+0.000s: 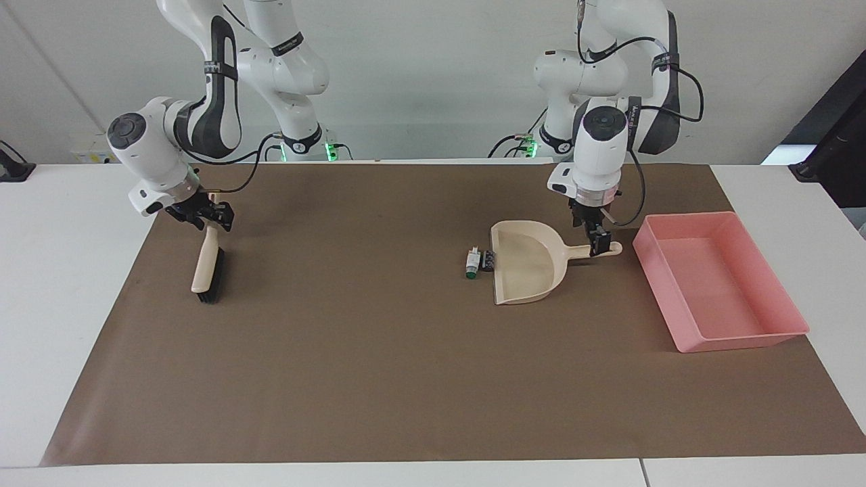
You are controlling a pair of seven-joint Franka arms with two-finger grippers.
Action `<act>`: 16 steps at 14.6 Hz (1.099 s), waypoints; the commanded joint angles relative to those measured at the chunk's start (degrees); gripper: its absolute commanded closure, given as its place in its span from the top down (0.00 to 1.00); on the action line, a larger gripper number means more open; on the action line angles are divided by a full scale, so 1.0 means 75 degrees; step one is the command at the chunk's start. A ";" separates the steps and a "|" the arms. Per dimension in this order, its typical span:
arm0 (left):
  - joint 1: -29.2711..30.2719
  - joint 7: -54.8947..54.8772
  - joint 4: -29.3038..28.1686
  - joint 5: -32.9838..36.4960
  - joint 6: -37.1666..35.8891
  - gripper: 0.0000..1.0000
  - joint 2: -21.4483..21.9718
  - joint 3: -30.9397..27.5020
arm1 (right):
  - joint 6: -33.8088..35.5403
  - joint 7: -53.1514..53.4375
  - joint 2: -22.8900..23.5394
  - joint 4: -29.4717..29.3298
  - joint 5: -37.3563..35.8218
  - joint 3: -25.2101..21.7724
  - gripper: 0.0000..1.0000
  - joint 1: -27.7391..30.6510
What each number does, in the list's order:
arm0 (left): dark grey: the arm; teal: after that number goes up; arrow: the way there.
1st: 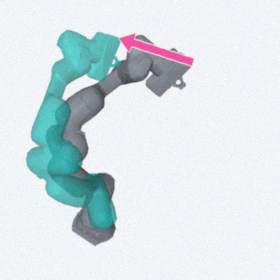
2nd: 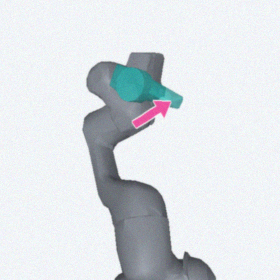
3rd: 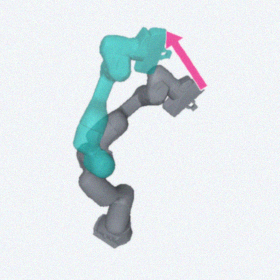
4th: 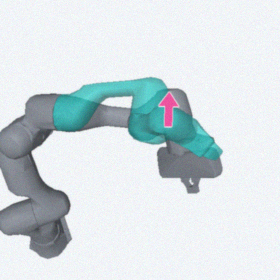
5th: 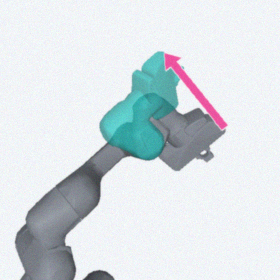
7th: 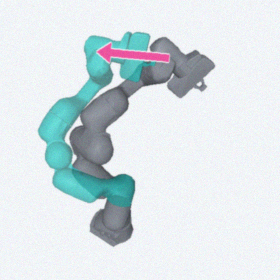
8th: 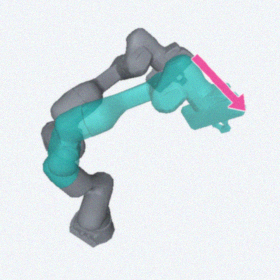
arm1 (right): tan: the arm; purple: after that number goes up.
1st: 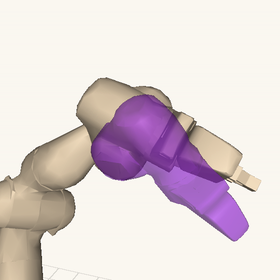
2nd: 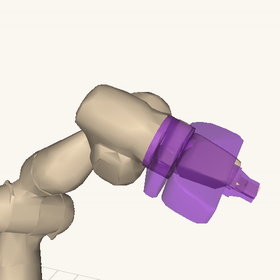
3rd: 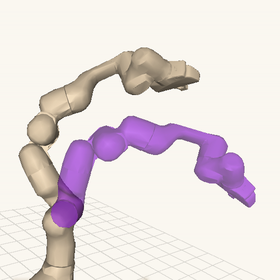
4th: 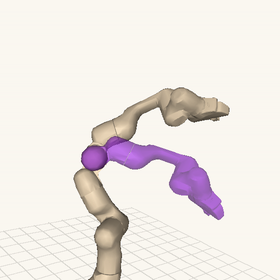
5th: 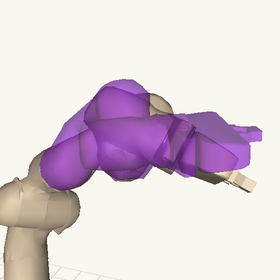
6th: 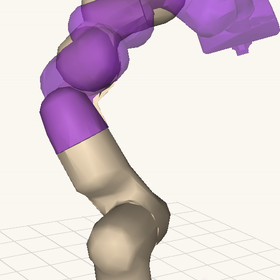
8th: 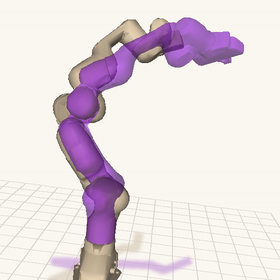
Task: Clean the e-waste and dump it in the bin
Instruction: 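Reach the left gripper to the dustpan handle and grasp it, then grasp the beige brush handle with the right gripper and lift it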
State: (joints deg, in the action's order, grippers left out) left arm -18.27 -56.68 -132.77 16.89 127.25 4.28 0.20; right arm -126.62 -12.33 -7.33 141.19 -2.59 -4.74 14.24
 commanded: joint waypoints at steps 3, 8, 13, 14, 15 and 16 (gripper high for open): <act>-0.0154 0.0420 -0.0227 0.0688 0.0727 0.98 -0.0382 -0.0109 | 0.0265 -0.0207 -0.0077 0.0053 0.0017 0.0069 0.00 0.0106; -0.0119 0.0432 -0.0215 0.0701 0.0764 0.88 -0.0442 -0.0109 | 0.1280 -0.0126 0.0121 -0.0774 0.0005 0.0163 0.00 -0.0220; -0.0154 0.0537 -0.0204 0.0701 0.0705 0.63 -0.0441 -0.0109 | 0.2596 0.1161 0.0262 -0.2172 -0.0007 0.0175 0.00 -0.1590; -0.0154 0.0596 -0.0204 0.0701 0.0705 0.62 -0.0441 -0.0109 | 0.2783 0.1628 0.0298 -0.2312 -0.0007 0.0175 0.00 -0.1953; -0.0154 0.0620 -0.0192 0.0701 0.0705 0.56 -0.0441 -0.0109 | 0.2889 0.2027 0.0298 -0.2360 -0.0030 0.0175 0.00 -0.2316; -0.0166 0.0620 -0.0192 0.0701 0.0681 0.45 -0.0441 -0.0109 | 0.2890 0.2158 0.0298 -0.2361 -0.0111 0.0175 0.00 -0.2703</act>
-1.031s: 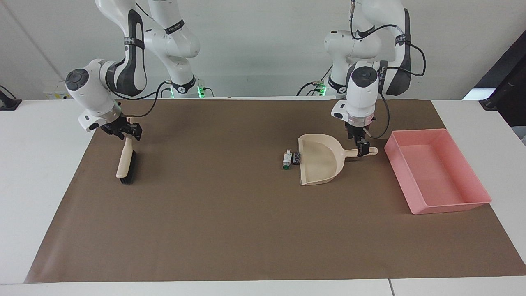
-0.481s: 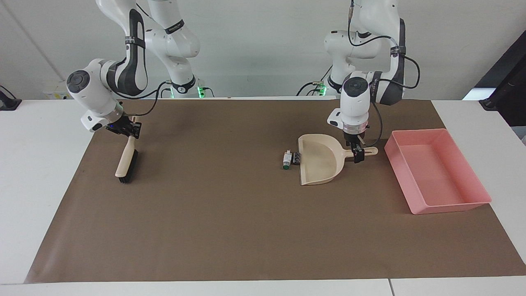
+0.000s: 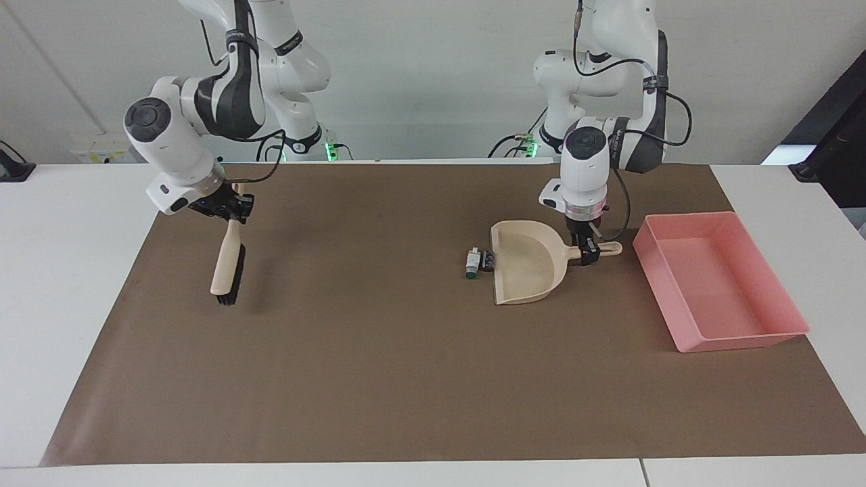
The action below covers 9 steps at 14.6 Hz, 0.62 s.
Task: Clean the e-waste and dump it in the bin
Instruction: 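Grasp the beige brush handle with the right gripper and lift it, then carry the brush with the right gripper toward the metal part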
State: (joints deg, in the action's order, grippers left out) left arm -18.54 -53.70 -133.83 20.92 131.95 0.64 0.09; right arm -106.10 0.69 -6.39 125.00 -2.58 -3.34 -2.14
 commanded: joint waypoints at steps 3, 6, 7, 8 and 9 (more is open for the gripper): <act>-0.0130 0.0223 -0.0015 0.0164 0.0055 0.21 0.0031 -0.0094 | 0.0213 0.1299 0.0160 -0.0190 -0.0101 -0.0012 0.00 -0.1493; -0.0118 0.0141 0.0020 0.0164 0.0067 0.08 0.0055 -0.0094 | 0.0190 0.2832 0.0370 -0.0271 0.0004 -0.0012 0.00 -0.2629; -0.0118 0.0117 0.0148 0.0164 0.0044 0.05 0.0043 -0.0094 | 0.0167 0.3465 0.0615 -0.0458 0.0028 0.0000 0.00 -0.3027; -0.0107 0.0082 0.0265 0.0164 0.0020 0.03 -0.0003 -0.0094 | 0.0143 0.3796 0.0757 -0.0587 0.0190 0.0000 0.00 -0.3321; -0.0095 0.0036 0.0394 0.0164 -0.0096 0.01 -0.0062 -0.0094 | 0.0143 0.3880 0.0781 -0.0646 0.0505 0.0000 0.00 -0.3475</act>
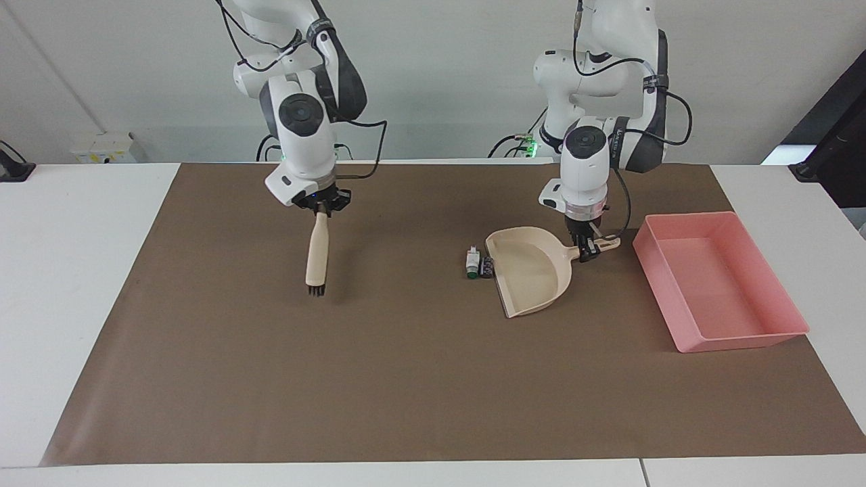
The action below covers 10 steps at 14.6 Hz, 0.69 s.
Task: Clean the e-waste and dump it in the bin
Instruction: 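Carry the brush with the right gripper toward the metal part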
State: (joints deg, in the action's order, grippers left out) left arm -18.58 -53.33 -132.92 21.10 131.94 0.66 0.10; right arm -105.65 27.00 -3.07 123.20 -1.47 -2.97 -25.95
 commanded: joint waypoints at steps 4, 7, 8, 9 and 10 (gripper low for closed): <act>-0.0113 -0.0096 0.0637 0.0967 -0.0729 0.00 -0.0135 -0.0084 | -0.0139 0.0909 0.0619 -0.0570 0.0897 -0.0050 0.00 -0.1084; -0.0113 -0.0400 0.0637 0.1159 -0.0764 0.00 -0.0147 -0.0084 | -0.0082 0.1450 0.1310 -0.1260 0.0993 -0.0050 0.00 -0.1847; -0.0113 -0.0448 0.0637 0.1171 -0.0764 0.00 -0.0147 -0.0084 | -0.0081 0.1544 0.1509 -0.1437 0.1051 -0.0038 0.00 -0.2034; -0.0113 -0.0460 0.0660 0.1183 -0.0775 0.00 -0.0205 -0.0084 | -0.0151 0.1684 0.1743 -0.1601 0.1214 -0.0038 0.00 -0.2302; -0.0113 -0.0460 0.0672 0.1183 -0.0775 0.00 -0.0333 -0.0084 | -0.0198 0.1801 0.2013 -0.1800 0.1354 -0.0038 0.00 -0.2456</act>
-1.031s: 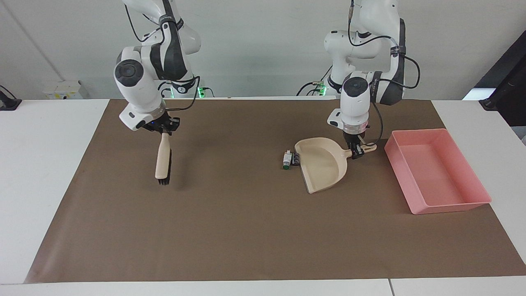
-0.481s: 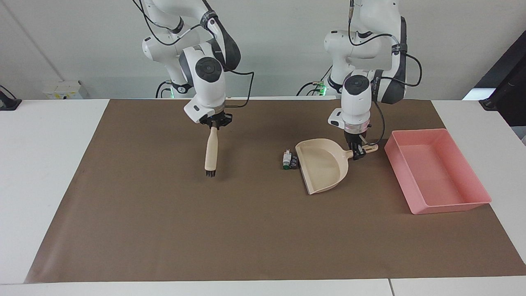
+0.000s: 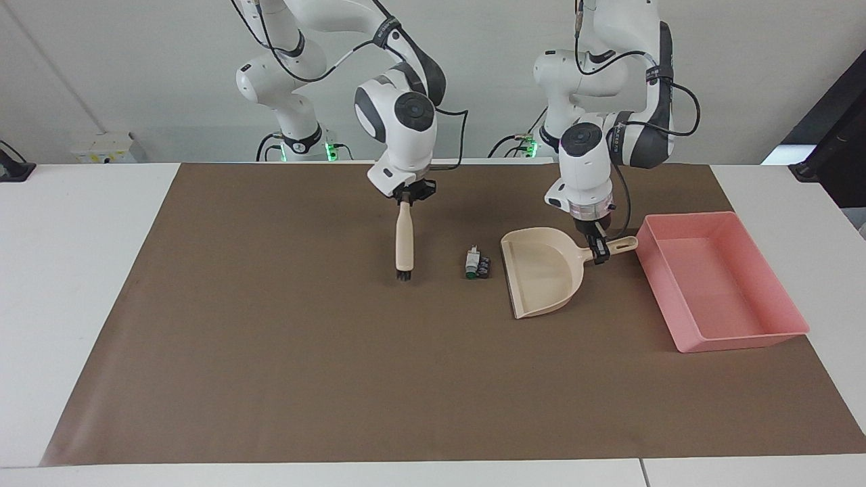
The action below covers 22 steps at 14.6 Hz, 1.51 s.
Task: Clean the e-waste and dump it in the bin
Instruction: 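Carry the brush with the right gripper toward the metal part, then sweep the metal part into the dustpan with the right gripper's brush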
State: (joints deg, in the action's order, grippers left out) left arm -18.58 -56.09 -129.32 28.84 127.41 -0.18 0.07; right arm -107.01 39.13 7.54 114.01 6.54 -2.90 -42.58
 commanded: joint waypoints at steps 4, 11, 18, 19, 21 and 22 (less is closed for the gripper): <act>-0.0136 -0.0080 0.0169 0.0151 -0.0148 0.00 -0.0246 -0.0068 | -0.0706 0.0197 0.1185 -0.0939 0.0755 0.0092 0.00 -0.0568; -0.0253 -0.0080 -0.0019 0.0151 -0.0171 0.00 -0.0153 -0.0068 | -0.2825 -0.0819 0.1724 -0.1069 0.3339 0.0433 0.00 -0.0849; -0.0288 -0.0080 -0.0019 0.0151 -0.0183 0.00 -0.0141 -0.0068 | -0.3943 -0.2651 0.1772 -0.1068 0.6604 0.0433 0.00 -0.1073; -0.0288 -0.0080 -0.0019 0.0151 -0.0183 0.00 -0.0141 -0.0068 | -0.3932 -0.2628 0.1772 -0.1103 0.6604 0.0433 0.00 -0.1073; -0.0288 -0.0080 -0.0019 0.0151 -0.0172 0.00 -0.0141 -0.0068 | -0.3885 -0.2604 0.1760 -0.1127 0.6581 0.0422 0.00 -0.1084; -0.0288 -0.0080 -0.0019 0.0151 -0.0160 0.00 -0.0141 -0.0068 | -0.3861 -0.2604 0.1760 -0.1127 0.6569 0.0410 0.00 -0.1073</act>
State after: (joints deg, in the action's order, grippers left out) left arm -19.38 -56.33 -129.24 29.24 127.14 -1.44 0.09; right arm -136.10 20.73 20.71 106.21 54.59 0.11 -50.93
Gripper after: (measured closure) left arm 0.670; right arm 0.740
